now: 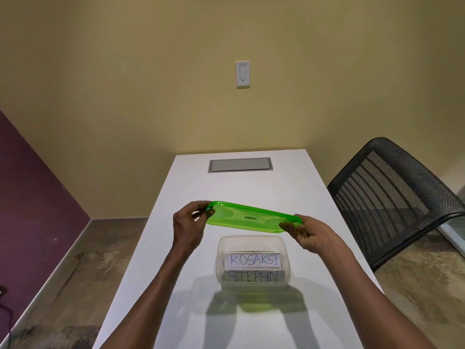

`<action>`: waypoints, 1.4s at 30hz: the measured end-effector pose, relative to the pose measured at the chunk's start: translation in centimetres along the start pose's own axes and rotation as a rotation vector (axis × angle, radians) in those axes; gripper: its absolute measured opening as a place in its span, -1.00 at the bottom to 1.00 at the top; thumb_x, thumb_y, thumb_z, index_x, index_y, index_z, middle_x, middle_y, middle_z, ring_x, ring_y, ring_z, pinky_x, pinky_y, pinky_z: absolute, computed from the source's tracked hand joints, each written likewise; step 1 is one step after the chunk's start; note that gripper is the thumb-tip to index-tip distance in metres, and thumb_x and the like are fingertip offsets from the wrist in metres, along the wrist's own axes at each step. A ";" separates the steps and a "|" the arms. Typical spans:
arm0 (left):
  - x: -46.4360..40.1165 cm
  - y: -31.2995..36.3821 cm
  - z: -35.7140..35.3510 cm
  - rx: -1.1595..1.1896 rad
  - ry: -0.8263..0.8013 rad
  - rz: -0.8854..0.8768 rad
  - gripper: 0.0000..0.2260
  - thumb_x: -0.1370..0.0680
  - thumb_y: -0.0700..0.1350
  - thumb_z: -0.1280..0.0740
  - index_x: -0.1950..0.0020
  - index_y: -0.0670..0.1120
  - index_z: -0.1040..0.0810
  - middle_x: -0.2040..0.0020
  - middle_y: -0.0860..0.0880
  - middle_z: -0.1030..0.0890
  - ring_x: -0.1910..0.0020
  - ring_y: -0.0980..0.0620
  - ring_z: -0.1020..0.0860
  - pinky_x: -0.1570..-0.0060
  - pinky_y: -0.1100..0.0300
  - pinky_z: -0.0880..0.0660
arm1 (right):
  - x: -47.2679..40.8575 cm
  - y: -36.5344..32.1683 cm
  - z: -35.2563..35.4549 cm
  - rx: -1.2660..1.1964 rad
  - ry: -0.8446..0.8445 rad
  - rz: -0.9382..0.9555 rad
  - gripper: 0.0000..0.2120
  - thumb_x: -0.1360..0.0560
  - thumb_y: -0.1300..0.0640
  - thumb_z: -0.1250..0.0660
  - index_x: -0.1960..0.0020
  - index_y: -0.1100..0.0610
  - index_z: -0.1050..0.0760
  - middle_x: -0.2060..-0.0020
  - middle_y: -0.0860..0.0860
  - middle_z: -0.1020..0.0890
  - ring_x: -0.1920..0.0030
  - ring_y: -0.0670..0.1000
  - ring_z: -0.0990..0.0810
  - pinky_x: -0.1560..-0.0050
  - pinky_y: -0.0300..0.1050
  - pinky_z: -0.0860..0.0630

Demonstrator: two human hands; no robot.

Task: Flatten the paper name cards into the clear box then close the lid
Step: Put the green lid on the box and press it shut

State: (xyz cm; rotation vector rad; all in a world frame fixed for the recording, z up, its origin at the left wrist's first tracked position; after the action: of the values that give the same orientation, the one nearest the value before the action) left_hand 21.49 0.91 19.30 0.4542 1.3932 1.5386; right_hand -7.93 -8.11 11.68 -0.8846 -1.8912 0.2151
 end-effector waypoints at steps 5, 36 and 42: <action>0.2 -2.7 -0.1 -0.005 -0.023 0.222 -0.70 -0.43 -0.28 -0.47 -0.13 -0.07 -0.63 0.01 0.05 -0.67 0.03 0.17 -0.62 0.02 0.31 -0.51 | 0.3 0.2 0.9 0.018 0.030 0.103 -0.89 -0.44 0.43 -0.36 0.05 0.35 -0.48 0.18 0.25 -0.60 0.48 0.10 -0.65 0.55 -0.18 -0.56; 5.7 -14.4 -5.6 -0.377 -0.200 0.498 -0.83 -0.45 -0.30 -0.33 0.22 -0.07 -0.65 0.34 0.03 -0.48 0.27 -0.03 -0.39 0.11 0.09 -0.45 | -5.7 5.4 5.5 1.317 0.298 0.464 -0.72 -0.44 0.14 -0.43 -0.08 0.29 -0.58 0.01 0.18 -0.65 -0.02 0.16 -0.58 0.03 -0.09 -0.46; 6.0 -16.1 -5.7 -0.432 -0.208 0.506 -0.86 -0.43 -0.29 -0.34 0.28 -0.10 -0.60 0.37 0.01 -0.45 0.28 -0.02 -0.37 0.18 0.14 -0.40 | -7.2 6.3 6.0 1.382 0.303 0.450 -0.76 -0.42 0.12 -0.44 0.05 0.29 -0.57 0.12 0.18 -0.65 0.10 0.16 -0.58 0.20 -0.12 -0.40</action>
State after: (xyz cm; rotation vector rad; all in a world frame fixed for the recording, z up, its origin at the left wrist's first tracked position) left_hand 20.66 0.68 1.22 0.7061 0.7815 2.0686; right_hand -8.30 -7.00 0.47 -0.2870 -0.8427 1.3637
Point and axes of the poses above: each hand's wrist, its own x-axis away from the middle knuckle, its own z-axis out of the back of the hand, y = z × x, the point moved 5 cm from there along -x, towards the middle knuckle
